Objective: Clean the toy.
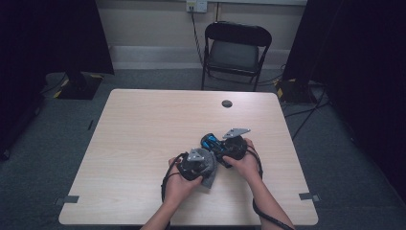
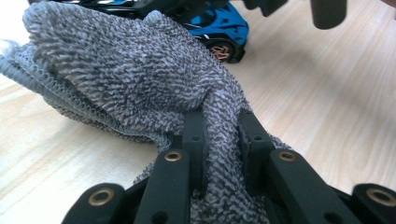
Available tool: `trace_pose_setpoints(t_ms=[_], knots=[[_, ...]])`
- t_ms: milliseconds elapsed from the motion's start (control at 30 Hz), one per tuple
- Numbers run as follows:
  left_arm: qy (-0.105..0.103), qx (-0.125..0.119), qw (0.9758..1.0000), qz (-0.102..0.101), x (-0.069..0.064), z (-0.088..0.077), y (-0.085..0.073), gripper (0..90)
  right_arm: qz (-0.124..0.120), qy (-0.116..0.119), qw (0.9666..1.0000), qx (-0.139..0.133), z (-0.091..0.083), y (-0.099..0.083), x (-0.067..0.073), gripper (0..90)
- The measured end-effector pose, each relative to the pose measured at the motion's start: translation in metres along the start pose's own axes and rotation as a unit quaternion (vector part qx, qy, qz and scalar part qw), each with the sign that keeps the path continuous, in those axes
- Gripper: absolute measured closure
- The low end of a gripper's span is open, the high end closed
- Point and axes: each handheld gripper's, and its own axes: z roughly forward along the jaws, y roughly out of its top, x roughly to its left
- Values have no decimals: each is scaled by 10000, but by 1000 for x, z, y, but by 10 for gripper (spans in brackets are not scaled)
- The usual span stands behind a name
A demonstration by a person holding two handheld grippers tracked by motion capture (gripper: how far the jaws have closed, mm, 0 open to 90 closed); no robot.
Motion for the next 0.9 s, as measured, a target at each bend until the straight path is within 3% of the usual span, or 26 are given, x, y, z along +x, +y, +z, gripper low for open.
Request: trace_pose_setpoints(t_ms=[900], knots=[[-484,46,9984,301,-35,11,1,762,8,-8,10000,4,0,0,0,463]])
